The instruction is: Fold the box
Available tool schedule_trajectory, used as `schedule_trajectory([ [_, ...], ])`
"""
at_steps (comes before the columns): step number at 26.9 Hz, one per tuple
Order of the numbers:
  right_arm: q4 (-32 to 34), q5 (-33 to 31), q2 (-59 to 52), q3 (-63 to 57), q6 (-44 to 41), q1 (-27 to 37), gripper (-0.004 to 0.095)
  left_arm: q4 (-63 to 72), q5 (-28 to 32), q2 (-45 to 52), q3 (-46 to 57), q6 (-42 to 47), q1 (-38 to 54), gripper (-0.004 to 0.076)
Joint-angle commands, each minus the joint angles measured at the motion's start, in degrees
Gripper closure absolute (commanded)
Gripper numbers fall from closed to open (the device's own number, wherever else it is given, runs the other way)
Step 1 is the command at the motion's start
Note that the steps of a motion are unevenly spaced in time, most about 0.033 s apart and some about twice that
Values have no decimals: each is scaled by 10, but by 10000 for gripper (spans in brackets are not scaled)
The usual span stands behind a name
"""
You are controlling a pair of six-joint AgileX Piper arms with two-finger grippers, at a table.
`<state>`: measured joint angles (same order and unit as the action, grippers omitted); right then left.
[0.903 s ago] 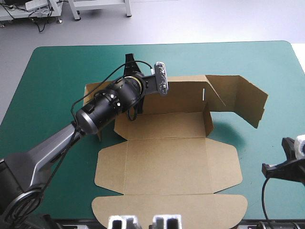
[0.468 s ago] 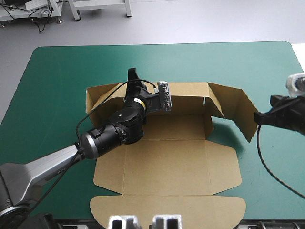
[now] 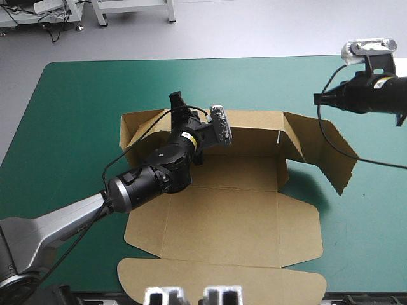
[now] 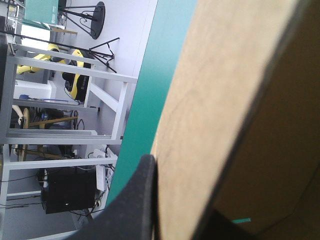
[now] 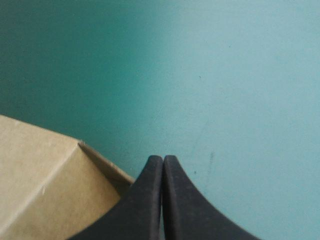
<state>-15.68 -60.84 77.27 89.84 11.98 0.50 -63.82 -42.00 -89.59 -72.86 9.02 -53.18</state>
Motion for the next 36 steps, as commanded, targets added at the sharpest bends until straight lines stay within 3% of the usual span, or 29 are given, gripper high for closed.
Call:
schedule_trajectory([
  [1, -43, 11, 50, 64, 22, 0, 921, -22, 17, 26, -16, 20, -4, 733],
  [7, -73, -39, 130, 102, 34, 0, 921, -32, 0, 26, -16, 20, -4, 733],
  [16, -83, -107, 153, 100, 64, 0, 921, -34, -9, 26, -16, 20, -4, 733],
  [30, -147, -82, 92, -49, 142, 0, 921, -3, -19, 26, -16, 20, -4, 733],
  [36, -185, -11, 33, -156, 195, 0, 921, 30, -50, -8, -16, 17, -4, 733],
])
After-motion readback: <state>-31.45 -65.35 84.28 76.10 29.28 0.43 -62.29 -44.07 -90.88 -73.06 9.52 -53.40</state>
